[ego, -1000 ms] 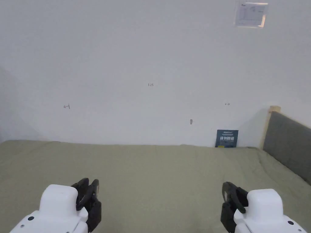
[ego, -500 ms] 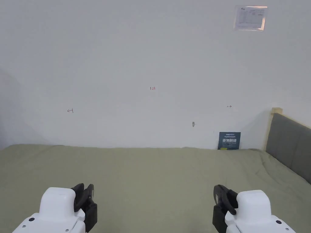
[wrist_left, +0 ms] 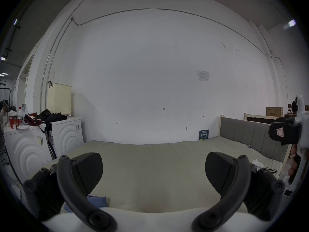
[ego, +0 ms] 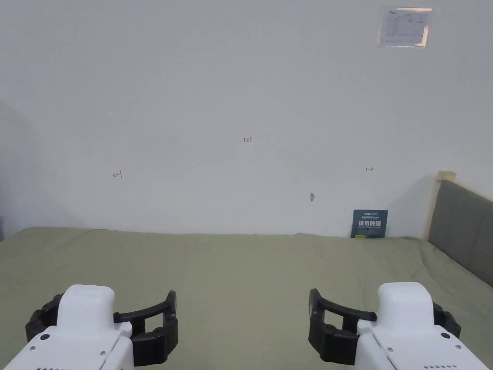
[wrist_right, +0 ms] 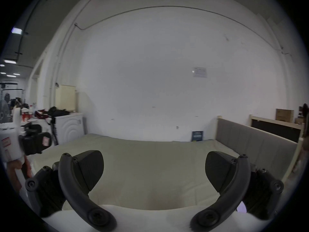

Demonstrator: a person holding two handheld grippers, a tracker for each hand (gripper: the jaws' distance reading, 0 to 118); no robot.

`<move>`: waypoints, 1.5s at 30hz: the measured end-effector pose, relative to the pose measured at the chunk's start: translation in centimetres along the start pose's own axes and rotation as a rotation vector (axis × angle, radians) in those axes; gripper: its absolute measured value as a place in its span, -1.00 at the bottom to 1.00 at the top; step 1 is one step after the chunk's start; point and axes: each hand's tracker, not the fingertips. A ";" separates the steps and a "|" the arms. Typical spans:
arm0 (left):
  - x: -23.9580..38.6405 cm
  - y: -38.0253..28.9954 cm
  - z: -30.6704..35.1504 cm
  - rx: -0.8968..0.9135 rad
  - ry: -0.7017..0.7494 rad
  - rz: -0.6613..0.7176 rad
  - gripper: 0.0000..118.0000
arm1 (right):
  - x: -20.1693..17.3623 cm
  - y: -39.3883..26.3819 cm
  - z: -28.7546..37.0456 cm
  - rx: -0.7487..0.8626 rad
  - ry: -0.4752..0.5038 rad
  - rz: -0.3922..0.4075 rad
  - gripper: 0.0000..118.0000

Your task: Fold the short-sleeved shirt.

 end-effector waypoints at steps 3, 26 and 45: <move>-0.1 0.0 0.0 -0.001 0.010 0.011 1.00 | 0.2 0.7 0.0 -0.046 0.057 -0.075 1.00; -0.7 -0.2 -0.4 -0.006 0.041 0.010 1.00 | 0.8 3.4 1.0 -0.008 0.063 -0.263 1.00; 0.0 -0.2 -1.4 0.010 0.023 -0.015 1.00 | 0.6 -2.0 -2.5 0.038 0.032 0.059 1.00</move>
